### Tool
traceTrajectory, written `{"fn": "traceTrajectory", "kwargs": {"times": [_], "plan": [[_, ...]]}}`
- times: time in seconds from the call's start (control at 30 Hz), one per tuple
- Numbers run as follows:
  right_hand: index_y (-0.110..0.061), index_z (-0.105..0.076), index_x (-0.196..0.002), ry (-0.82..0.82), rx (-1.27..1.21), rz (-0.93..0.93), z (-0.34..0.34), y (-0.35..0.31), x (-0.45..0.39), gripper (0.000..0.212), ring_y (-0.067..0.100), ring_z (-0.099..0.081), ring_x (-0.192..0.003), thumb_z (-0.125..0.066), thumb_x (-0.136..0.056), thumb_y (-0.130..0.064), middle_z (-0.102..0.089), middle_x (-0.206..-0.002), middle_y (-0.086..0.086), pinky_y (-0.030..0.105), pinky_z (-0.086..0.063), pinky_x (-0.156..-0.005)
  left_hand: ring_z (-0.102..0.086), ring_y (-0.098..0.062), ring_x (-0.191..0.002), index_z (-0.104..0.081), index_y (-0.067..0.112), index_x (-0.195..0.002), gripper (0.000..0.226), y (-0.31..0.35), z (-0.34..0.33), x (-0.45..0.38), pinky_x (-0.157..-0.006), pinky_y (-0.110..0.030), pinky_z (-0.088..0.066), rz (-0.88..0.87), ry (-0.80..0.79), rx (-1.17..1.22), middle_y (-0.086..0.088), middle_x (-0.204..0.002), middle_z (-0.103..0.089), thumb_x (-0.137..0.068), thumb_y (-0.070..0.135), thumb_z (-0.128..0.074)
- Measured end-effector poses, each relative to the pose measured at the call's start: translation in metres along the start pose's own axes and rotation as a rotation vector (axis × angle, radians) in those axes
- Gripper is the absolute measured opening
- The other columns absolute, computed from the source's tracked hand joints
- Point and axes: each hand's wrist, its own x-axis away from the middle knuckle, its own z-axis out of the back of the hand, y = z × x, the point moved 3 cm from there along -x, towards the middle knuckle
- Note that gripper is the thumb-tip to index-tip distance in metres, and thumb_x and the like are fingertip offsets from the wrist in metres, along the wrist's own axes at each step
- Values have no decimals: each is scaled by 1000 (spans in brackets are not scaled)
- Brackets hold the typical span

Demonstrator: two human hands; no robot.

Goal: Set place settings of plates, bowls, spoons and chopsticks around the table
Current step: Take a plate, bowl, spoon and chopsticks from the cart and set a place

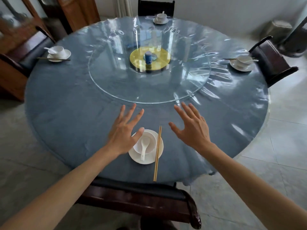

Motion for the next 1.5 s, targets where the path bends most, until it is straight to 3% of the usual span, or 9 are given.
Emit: {"fn": "traceTrajectory", "kwargs": {"times": [0.2,0.5,0.77,0.97,1.1,1.23,1.37,1.5], "plan": [[-33,-40,-156,119,84,67,68,0,42,77,27,-27,-155,-60,-89,-66,-34,-166,3,48,-36,-117,19,-21,-158,-12,42,-162,75,48,23,29,-128,-56,-13,-106,23,-99,12,-173,6,-100,52,-52],[-34,-33,-159,217,143,144,181,-7,104,83,26,-17,-158,-58,-89,-70,-21,-171,0,50,-29,-123,20,-22,-158,-11,43,-163,79,151,79,79,-128,-57,-12,-211,150,-114,14,-172,10,-89,69,-26],[-36,-32,-159,374,123,172,273,21,121,82,24,-14,-158,-53,-89,-73,-19,-171,-2,47,-25,-123,17,-25,-159,-9,45,-162,75,249,108,67,-127,-60,-10,-345,234,-137,12,-172,10,-95,61,-39],[-34,-34,-159,434,110,151,326,106,119,82,26,-15,-158,-61,-90,-68,-21,-171,0,53,-28,-123,20,-21,-158,-3,50,-159,74,329,95,33,-126,-62,-12,-398,306,-149,16,-172,11,-93,68,-30],[-35,-29,-160,432,131,155,361,184,114,84,25,-13,-159,-58,-90,-71,-16,-171,-1,54,-29,-123,23,-17,-158,-10,48,-162,75,387,70,-2,-128,-55,-6,-432,344,-156,17,-172,10,-93,68,-31],[-37,-29,-159,462,121,160,403,255,107,82,22,-12,-159,-53,-90,-74,-14,-172,-4,49,-24,-122,27,-13,-156,-5,51,-160,73,457,43,-34,-124,-47,2,-443,372,-160,21,-171,13,-94,67,-30],[-32,-35,-158,538,135,222,442,309,96,84,25,-17,-157,-41,-89,-79,-21,-170,0,46,-20,-120,24,-16,-157,-7,48,-162,72,528,20,-60,-126,-51,-3,-459,452,-157,16,-173,6,-96,66,-30],[-33,-35,-159,576,175,245,460,358,80,80,23,-16,-158,-43,-92,-75,-20,-171,-1,43,-18,-121,16,-21,-160,-10,44,-163,71,578,11,-88,-128,-58,-9,-493,525,-170,11,-174,0,-98,65,-30]]}}
